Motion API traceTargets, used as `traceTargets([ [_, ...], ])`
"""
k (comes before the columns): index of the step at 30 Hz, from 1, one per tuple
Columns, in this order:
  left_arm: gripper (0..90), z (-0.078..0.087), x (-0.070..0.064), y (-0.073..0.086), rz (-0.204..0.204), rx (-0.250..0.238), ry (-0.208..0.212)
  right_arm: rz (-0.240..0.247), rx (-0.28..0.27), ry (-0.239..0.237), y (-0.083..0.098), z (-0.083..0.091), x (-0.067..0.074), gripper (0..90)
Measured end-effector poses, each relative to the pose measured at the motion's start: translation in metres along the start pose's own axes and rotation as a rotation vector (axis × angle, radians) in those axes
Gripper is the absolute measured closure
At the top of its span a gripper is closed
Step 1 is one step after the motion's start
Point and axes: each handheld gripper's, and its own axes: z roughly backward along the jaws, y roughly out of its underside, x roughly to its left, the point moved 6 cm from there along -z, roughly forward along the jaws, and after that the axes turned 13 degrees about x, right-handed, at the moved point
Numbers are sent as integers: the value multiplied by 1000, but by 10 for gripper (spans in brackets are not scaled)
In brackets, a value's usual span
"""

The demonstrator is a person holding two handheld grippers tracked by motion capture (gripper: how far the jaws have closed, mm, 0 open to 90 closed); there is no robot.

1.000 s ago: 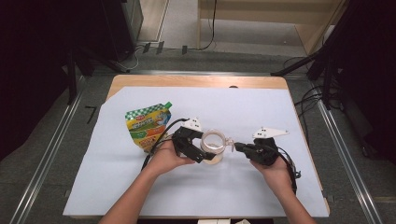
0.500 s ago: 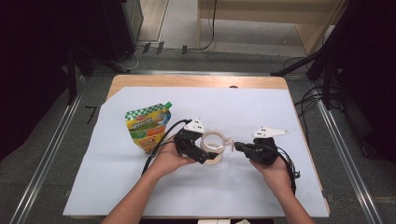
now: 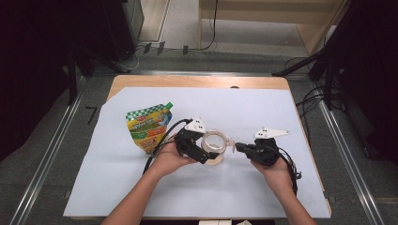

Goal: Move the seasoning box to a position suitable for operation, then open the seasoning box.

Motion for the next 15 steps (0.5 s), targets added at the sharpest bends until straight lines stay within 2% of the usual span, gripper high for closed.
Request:
traceTargets([
  [7, 103, 3, 1, -1, 9, -11, 4, -1, -7, 5, -1, 0, 1, 900],
  [10, 105, 4, 1, -2, -6, -8, -3, -1, -3, 5, 0, 0, 1, 900],
  [15, 106, 10, 0, -5, -9, -17, -7, 3, -5, 1, -1, 0, 1, 900],
])
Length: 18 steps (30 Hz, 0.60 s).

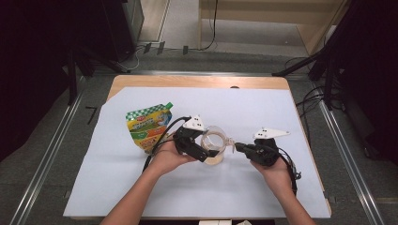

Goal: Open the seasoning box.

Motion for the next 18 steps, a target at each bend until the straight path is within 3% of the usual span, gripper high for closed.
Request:
traceTargets([
  [9, 106, 3, -4, -3, -34, 6, -19, 4, 0, -1, -1, 0, 0, 900],
  [18, 106, 5, -4, -5, -33, 10, -11, 4, -3, -7, -1, 1, 0, 900],
])
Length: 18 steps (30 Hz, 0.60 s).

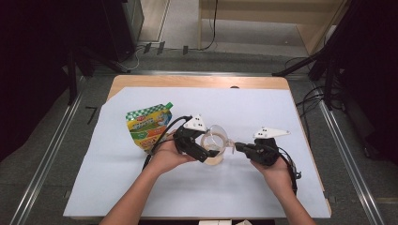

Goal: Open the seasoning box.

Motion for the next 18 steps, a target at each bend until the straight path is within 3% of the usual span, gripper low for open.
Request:
traceTargets([
  [2, 112, 2, 0, -1, -1, -8, -4, 0, 3, -1, 1, 0, 0, 900],
  [4, 171, 10, 0, -5, 19, -72, 21, -3, 2, 0, 1, 0, 1, 900],
  [6, 175, 12, 0, -6, 19, -76, 12, -1, 2, 2, 1, 0, 1, 900],
  [10, 289, 10, -6, -7, 2, -57, 18, 3, 2, 4, 1, 0, 1, 900],
  [13, 407, 13, -11, -10, -3, -70, 31, 2, 1, 4, 1, 0, 1, 900],
  [14, 458, 15, -12, -12, -4, -81, 49, 1, 1, 4, 1, 0, 1, 900],
  [15, 567, 17, -14, -13, -3, -94, 70, 2, 1, 4, 1, 0, 1, 900],
  [16, 567, 19, -15, -14, -1, -100, 80, 2, 1, 4, 1, 0, 1, 900],
  [18, 677, 20, -16, -16, 18, -83, 109, 3, 0, 5, 1, 0, 1, 900],
])
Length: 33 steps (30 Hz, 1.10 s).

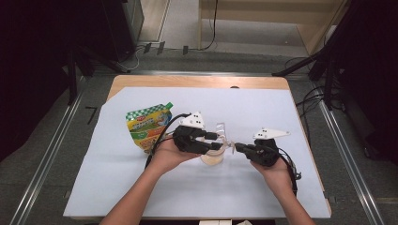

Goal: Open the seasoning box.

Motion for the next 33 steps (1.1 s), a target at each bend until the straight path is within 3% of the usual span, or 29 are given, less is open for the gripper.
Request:
traceTargets([
  [3, 834, -1, -4, -3, 7, 4, 36, -2, 4, -2, 1, 0, 1, 900],
  [8, 896, 0, -9, -9, 6, 12, 36, -1, 2, -2, 1, 0, 1, 900],
  [26, 893, -21, -18, -22, 47, 45, 87, -9, 0, 6, 1, -1, 0, 900],
  [33, 854, -14, -10, -17, 95, 38, 111, -7, -24, 9, 1, 3, 2, 900],
])
